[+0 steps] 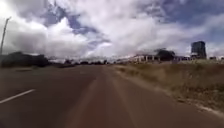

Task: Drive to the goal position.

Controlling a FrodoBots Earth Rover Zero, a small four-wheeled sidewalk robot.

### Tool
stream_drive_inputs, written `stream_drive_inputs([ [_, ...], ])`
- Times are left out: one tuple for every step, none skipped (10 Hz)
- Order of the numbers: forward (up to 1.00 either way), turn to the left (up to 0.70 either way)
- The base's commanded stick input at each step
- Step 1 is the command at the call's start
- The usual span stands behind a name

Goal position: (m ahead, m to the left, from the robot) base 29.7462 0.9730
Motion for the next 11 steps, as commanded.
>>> stream_drive_inputs([
  [0.70, 0.00],
  [0.70, 0.00],
  [0.70, 0.00],
  [0.70, 0.00],
  [0.70, 0.00],
  [0.70, 0.00],
  [0.70, 0.00],
  [0.70, 0.00],
  [0.70, 0.00],
  [0.70, 0.00],
  [0.70, 0.00],
])
